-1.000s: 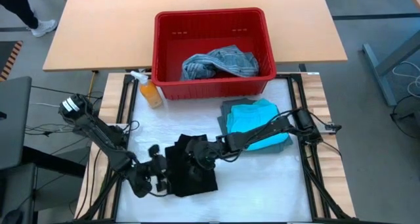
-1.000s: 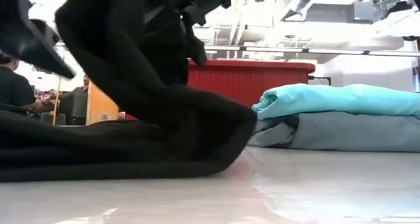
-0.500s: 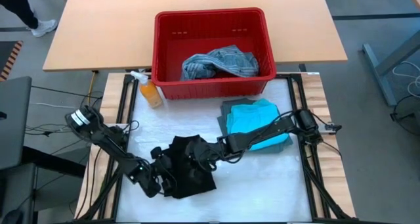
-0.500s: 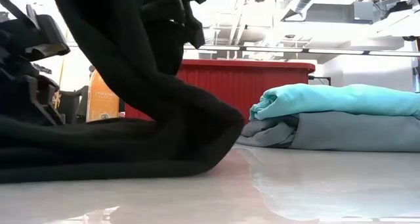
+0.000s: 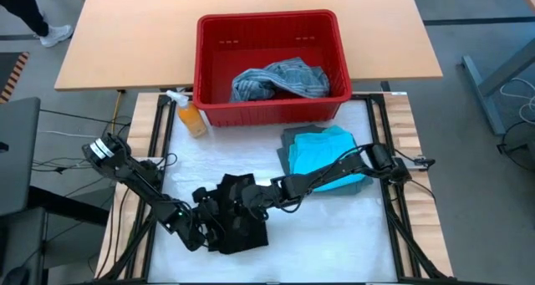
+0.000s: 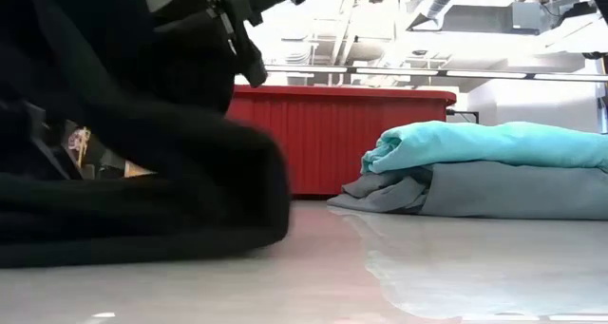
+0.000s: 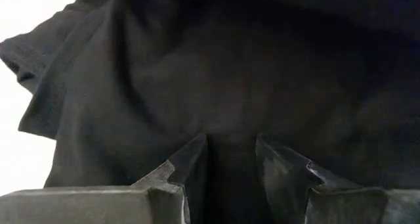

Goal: Fold Laundry from Bin
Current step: Fold the black shirt

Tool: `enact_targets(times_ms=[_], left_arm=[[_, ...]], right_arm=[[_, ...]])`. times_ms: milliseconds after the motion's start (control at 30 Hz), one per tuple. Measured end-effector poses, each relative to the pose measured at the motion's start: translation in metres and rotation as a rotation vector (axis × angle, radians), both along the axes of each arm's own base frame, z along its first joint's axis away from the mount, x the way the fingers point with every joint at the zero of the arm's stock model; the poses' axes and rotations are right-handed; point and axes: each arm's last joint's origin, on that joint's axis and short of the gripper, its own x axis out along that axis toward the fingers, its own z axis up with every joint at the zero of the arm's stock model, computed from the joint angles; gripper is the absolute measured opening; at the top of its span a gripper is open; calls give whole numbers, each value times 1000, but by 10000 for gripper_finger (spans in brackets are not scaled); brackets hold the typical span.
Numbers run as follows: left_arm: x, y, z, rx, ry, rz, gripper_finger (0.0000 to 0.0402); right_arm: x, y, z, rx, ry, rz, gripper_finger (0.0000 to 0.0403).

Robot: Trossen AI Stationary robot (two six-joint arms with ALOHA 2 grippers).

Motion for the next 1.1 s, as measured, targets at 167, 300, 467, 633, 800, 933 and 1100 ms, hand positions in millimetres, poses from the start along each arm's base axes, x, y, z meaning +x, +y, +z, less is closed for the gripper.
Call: enact_targets(times_ms=[167,300,467,633,800,933,1100], left_arm=[[-13,2,27,-29,-20,-40,121],[-26,6,47,-45,-52,-61,121],[-34,11,64,-22,-122,-44,121],[-35,13,66,-15,-130,-37,121],[-35,14,65,-11,-125,-37,121],[-36,15,65,3,-112,-37,121],[-44,23,79,40,-20,5,121]], right_arm=[[1,-2,-9,-6,43,-1,38],[2,-3,-8,-16,39,9,40],[1,-1,-7,-53,21,31,45],[1,1,-7,-85,10,42,89],[3,-2,-6,-30,13,141,171],[5,-9,10,-19,65,177,236],[-2,-14,28,-60,241,193,266]])
